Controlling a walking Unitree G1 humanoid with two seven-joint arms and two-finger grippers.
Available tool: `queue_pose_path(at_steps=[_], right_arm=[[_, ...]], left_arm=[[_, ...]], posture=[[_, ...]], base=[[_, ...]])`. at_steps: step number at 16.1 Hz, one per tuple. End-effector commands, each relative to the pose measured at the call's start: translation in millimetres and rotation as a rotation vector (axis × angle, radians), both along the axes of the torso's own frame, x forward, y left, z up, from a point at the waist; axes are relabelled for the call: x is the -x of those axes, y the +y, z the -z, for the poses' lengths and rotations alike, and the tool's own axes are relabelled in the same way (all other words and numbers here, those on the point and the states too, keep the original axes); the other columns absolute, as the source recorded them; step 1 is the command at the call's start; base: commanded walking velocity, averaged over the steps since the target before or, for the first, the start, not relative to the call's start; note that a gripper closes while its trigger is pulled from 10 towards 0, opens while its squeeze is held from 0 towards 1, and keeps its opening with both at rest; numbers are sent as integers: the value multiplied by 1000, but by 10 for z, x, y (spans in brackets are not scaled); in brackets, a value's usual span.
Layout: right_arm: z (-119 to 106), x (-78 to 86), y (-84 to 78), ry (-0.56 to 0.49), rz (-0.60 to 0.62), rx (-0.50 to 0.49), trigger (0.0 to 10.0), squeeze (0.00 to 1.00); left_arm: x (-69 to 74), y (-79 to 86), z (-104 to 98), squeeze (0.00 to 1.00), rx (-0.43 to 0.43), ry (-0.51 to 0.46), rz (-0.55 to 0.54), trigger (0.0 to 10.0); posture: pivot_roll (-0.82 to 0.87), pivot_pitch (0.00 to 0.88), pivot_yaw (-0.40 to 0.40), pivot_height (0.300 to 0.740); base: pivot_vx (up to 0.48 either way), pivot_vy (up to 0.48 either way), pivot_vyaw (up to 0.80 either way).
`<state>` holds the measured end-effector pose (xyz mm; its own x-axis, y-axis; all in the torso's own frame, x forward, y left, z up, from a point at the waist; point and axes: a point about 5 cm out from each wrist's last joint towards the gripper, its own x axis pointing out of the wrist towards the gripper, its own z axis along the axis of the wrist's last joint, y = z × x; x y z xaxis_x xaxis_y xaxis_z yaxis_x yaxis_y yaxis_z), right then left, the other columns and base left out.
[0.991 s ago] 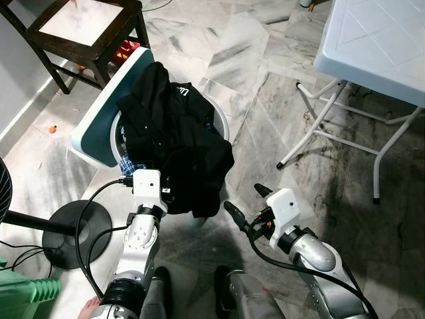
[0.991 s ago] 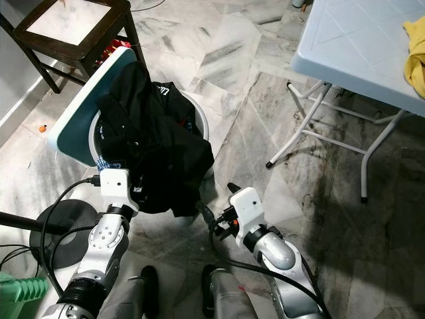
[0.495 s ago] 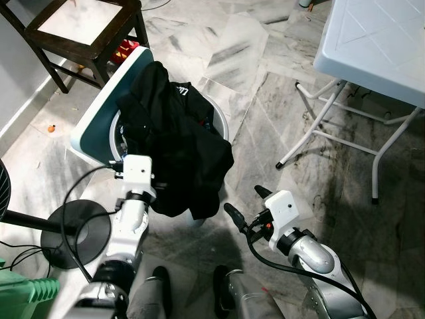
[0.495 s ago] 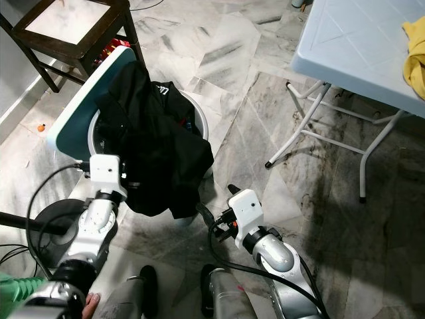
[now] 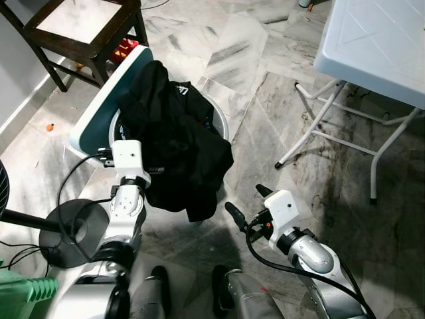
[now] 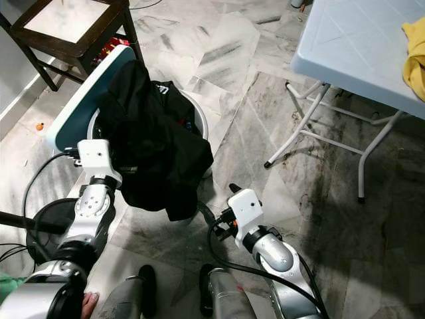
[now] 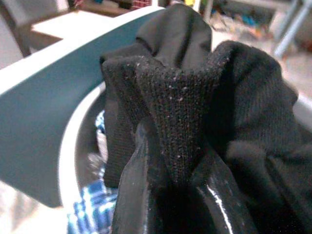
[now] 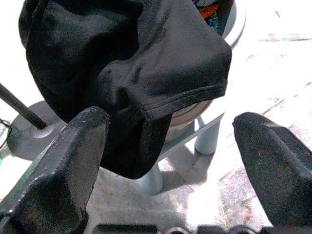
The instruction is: Hang hanger
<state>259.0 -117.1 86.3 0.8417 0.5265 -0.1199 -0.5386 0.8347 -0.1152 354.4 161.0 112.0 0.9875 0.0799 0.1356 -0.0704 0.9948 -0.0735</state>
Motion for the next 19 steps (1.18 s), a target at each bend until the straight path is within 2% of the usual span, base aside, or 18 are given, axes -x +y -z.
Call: queue_pose_path(at_steps=[1,5,7,8,13,16,18,19], right_arm=[[63,45,4,22,-1,11,10000,0],[73,40,18,22,-5,20,10000,0],[80,42,23,23,-6,22,10000,0],[88,46,34,24,-9,24,10000,0],[98,51,37,24,-6,31,10000,0],[107,56,29,27,-4,34,10000,0],[109,58,35,28,-7,35,10000,0],[106,57,36,28,-9,35,10000,0]], left_arm=[[3,-25,23,0,41,7,13,0],[24,-139,-7,0,110,-20,33,0],[50,-195,-63,0,88,-64,39,0],[98,-270,-99,0,6,-109,56,0],[301,-442,74,0,-132,-100,100,0],[348,-469,75,0,-194,-114,102,0],[351,-503,95,0,-205,-95,120,0],[354,-507,110,0,-204,-83,113,7765]], posture=[[-149,317,-97,740],[-145,314,-97,740],[-139,314,-96,740],[-135,314,-96,740],[-136,319,-101,740],[-135,321,-106,740],[-135,321,-109,740],[-135,321,-109,740]], base=[[0,0,0],[0,0,0],[0,0,0],[0,0,0],[0,0,0],[0,0,0],[0,0,0],[0,0,0]])
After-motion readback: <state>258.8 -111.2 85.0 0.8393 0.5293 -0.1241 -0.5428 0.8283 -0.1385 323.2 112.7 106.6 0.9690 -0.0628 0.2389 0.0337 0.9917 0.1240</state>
